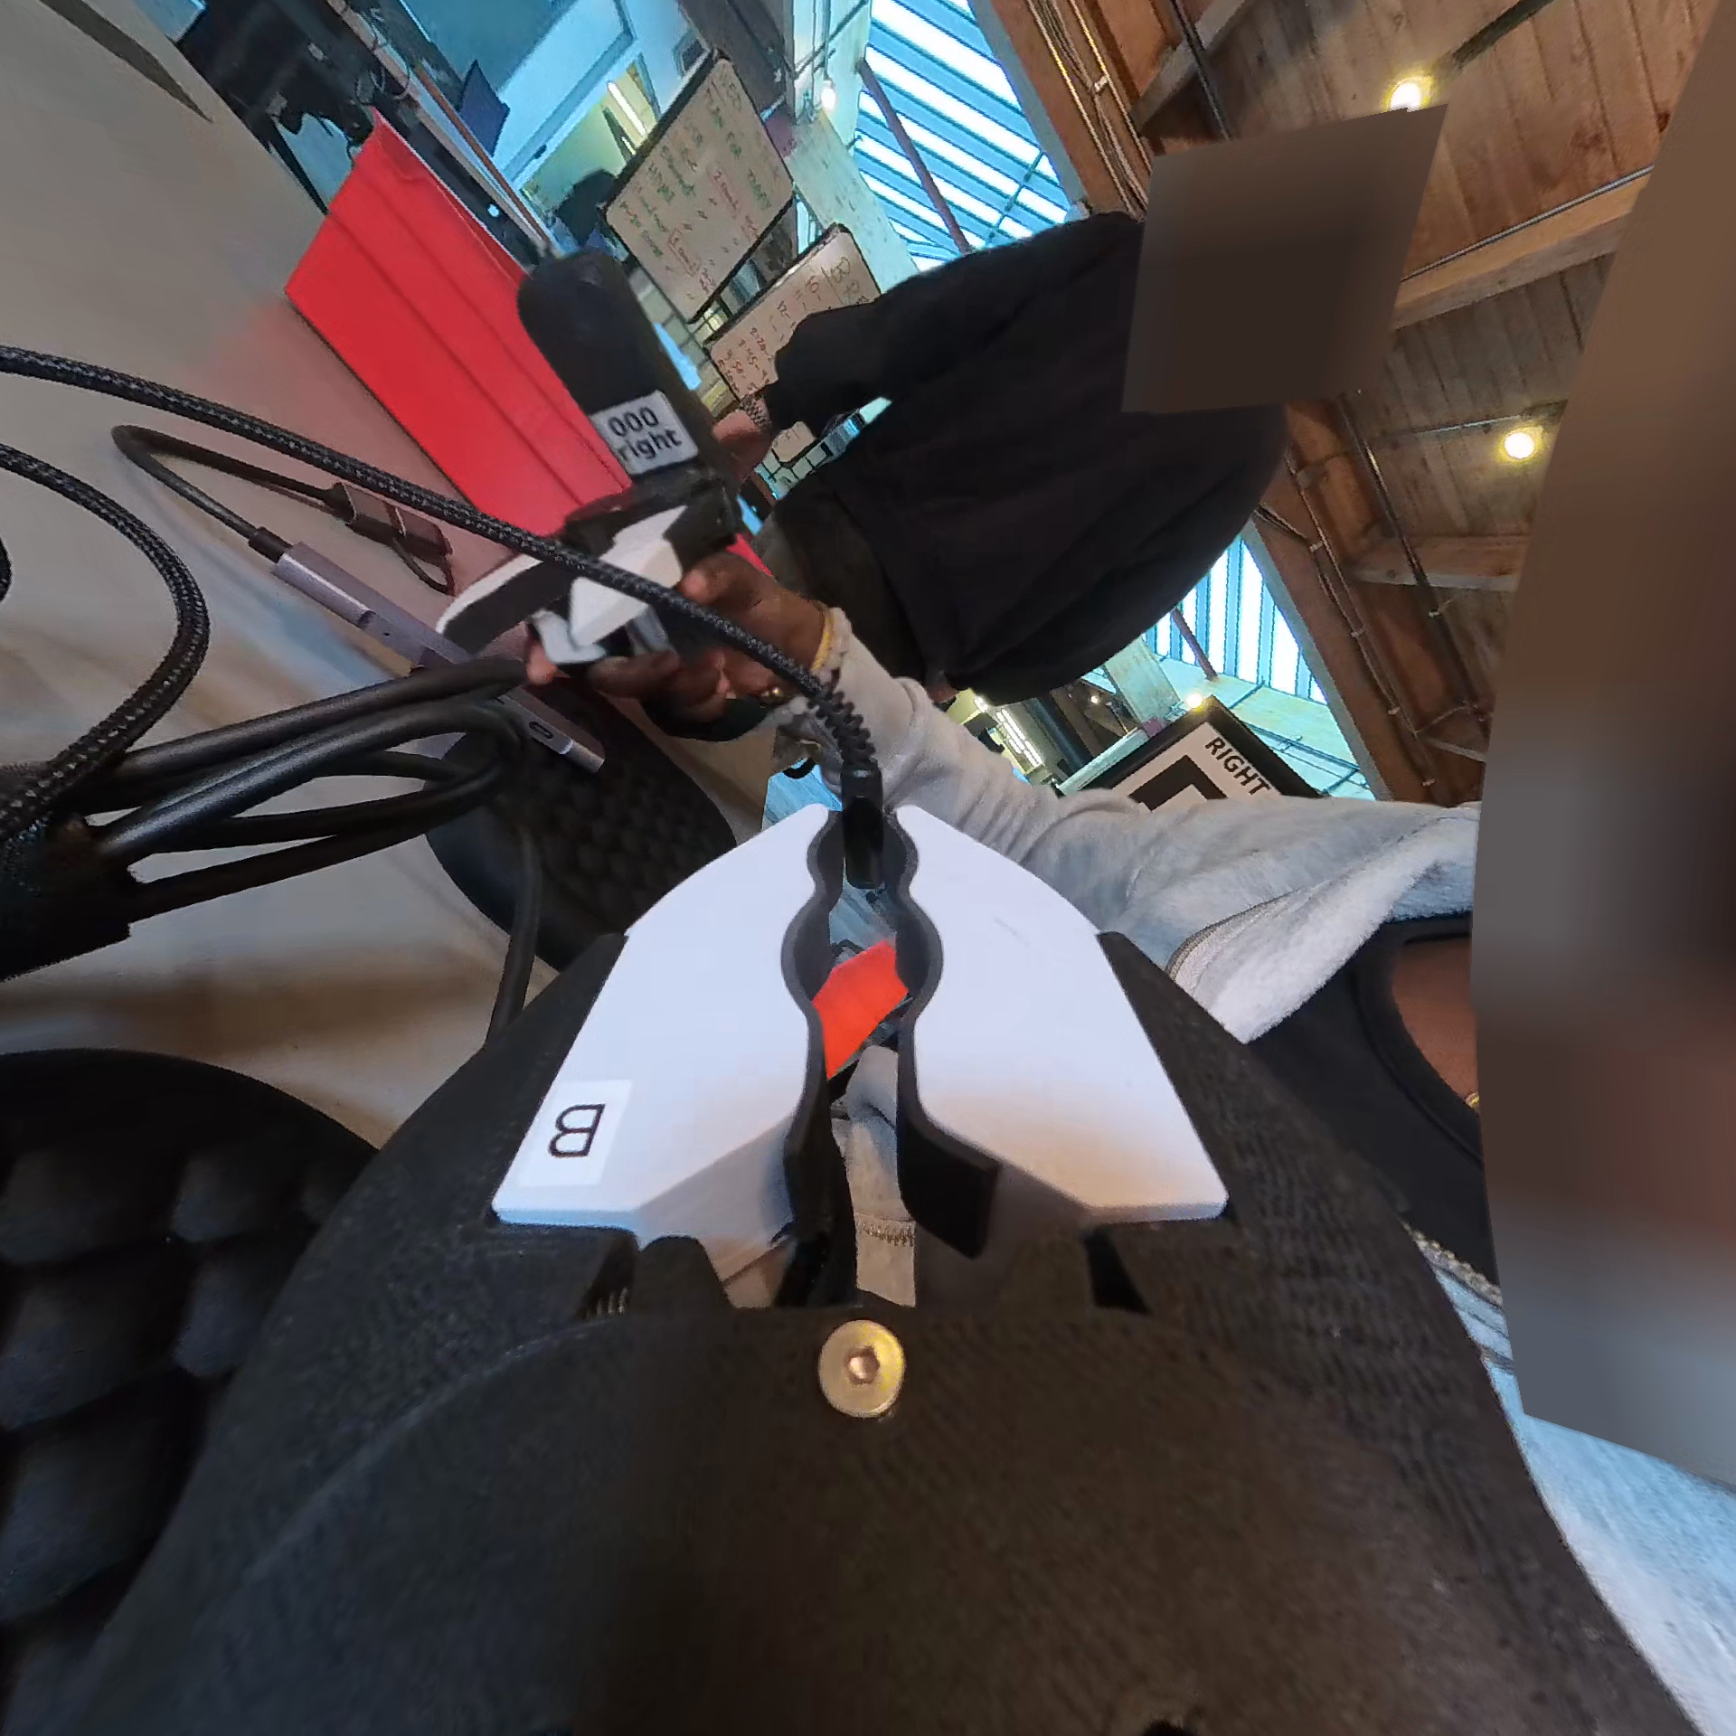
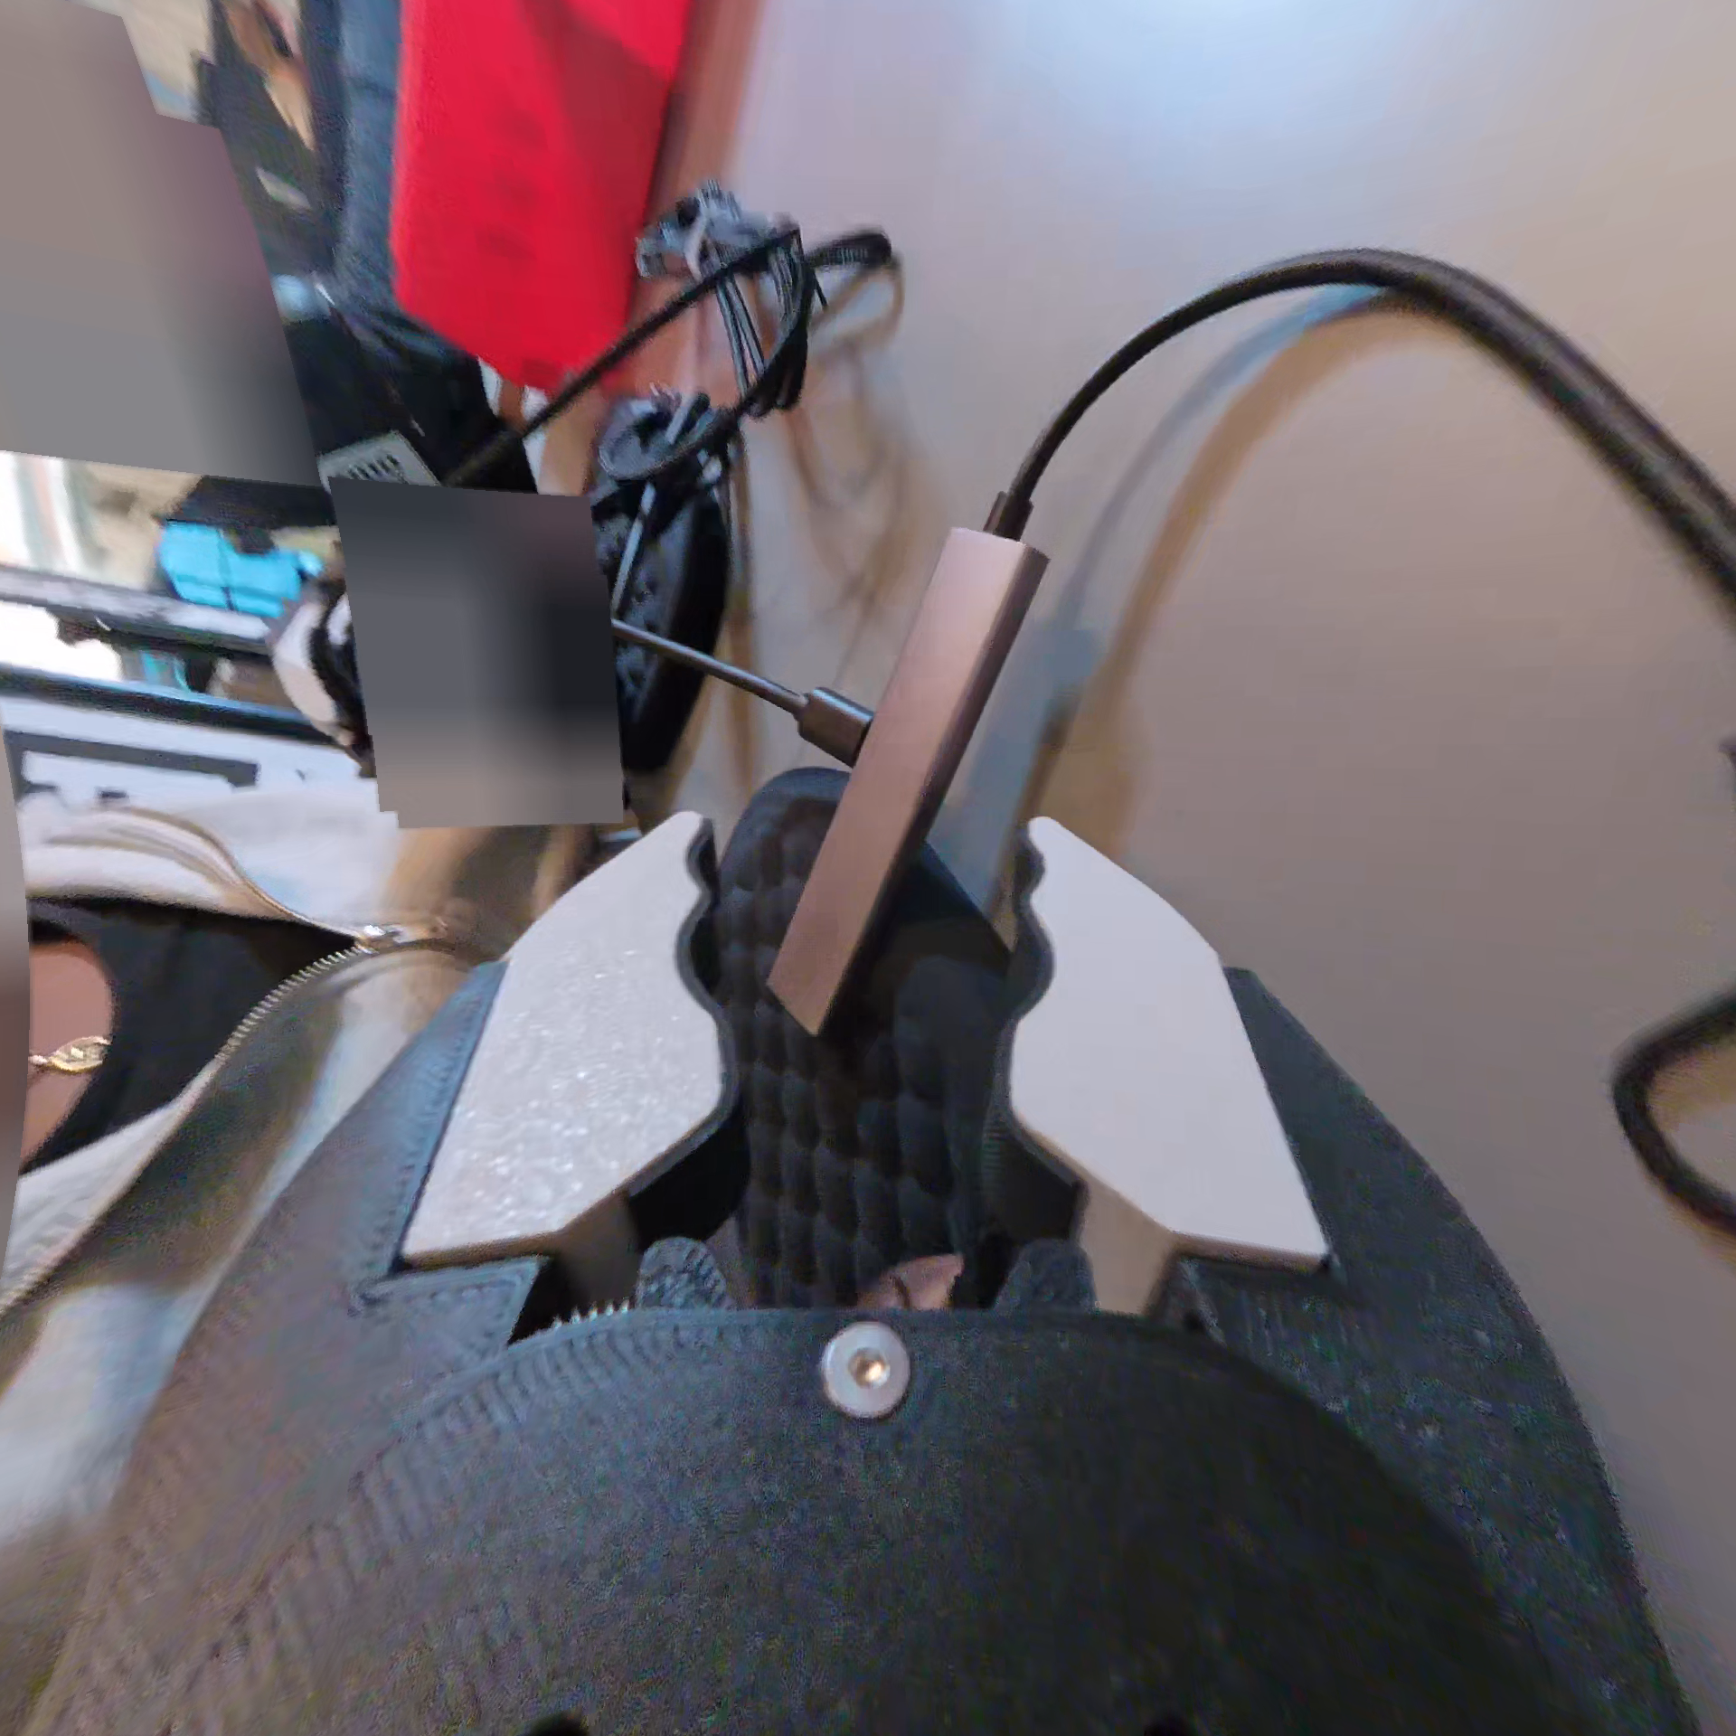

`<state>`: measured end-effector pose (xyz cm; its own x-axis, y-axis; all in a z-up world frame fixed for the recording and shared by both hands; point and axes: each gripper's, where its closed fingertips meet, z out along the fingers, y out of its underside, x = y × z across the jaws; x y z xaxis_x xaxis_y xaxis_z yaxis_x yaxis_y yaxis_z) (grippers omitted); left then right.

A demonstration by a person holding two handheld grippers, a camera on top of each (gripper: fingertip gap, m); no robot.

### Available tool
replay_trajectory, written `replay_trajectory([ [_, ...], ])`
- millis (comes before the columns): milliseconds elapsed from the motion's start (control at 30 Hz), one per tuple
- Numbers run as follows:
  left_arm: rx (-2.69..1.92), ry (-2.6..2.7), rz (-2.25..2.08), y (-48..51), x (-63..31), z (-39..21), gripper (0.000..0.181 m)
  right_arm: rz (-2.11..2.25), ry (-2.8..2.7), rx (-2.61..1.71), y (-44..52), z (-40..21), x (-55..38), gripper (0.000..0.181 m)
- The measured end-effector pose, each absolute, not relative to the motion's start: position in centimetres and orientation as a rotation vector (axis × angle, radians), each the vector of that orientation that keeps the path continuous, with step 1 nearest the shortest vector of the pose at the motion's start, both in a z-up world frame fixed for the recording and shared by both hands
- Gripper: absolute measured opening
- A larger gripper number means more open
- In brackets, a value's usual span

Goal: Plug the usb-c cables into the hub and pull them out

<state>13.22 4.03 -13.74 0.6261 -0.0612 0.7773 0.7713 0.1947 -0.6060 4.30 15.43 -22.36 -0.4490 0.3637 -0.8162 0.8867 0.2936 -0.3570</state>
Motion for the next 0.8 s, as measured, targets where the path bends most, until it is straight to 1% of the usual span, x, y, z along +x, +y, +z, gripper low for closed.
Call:
replay_trajectory([
  [67, -1.253, -0.704, -0.645, 4.0, 13.3, -13.8, 0.008, -1.044, 2.057, 1.041, 14.7, -23.1, 4.6, 0.045],
  [100, -1.252, -0.703, -0.641, 4.0, 13.3, -13.8, 0.008, -1.018, 2.127, 1.010, 14.6, -23.5, 4.7, 0.026],
  [167, -1.242, -0.707, -0.645, 3.9, 13.1, -13.8, 0.008, -1.059, 2.121, 0.978, 13.8, -22.7, 4.8, 0.023],
  [267, -1.230, -0.719, -0.635, 3.8, 12.9, -13.8, 0.008, -1.273, 2.080, 0.969, 12.8, -19.5, 4.2, 0.021],
  [333, -1.239, -0.728, -0.611, 3.9, 12.8, -13.9, 0.008, -1.370, 2.407, 0.916, 13.2, -18.6, 3.7, 0.020],
  [400, -1.264, -0.736, -0.582, 4.1, 12.7, -14.2, 0.008, -1.359, 2.924, 0.759, 14.0, -17.6, 3.6, 0.020],
  [467, -1.289, -0.736, -0.566, 4.4, 12.8, -14.3, 0.008, -1.159, 3.397, 0.482, 14.6, -16.9, 4.7, 0.019],
  [500, -1.298, -0.734, -0.562, 4.4, 12.9, -14.4, 0.008, -1.023, 3.512, 0.402, 14.8, -17.3, 5.7, 0.019],
  [567, -1.306, -0.731, -0.551, 4.5, 13.0, -14.4, 0.008, -0.901, 3.523, 0.405, 14.8, -19.1, 7.6, 0.020],
  [633, -1.315, -0.728, -0.542, 4.6, 13.0, -14.5, 0.008, -1.007, 3.509, 0.364, 14.4, -19.7, 8.5, 0.019],
  [700, -1.351, -0.721, -0.522, 4.8, 13.3, -14.8, 0.008, -1.160, 3.574, 0.217, 14.0, -19.1, 9.2, 0.019],
  [800, -1.426, -0.703, -0.477, 5.6, 13.7, -15.4, 0.008, -1.109, 3.661, -0.092, 14.0, -20.4, 11.4, 0.020],
])
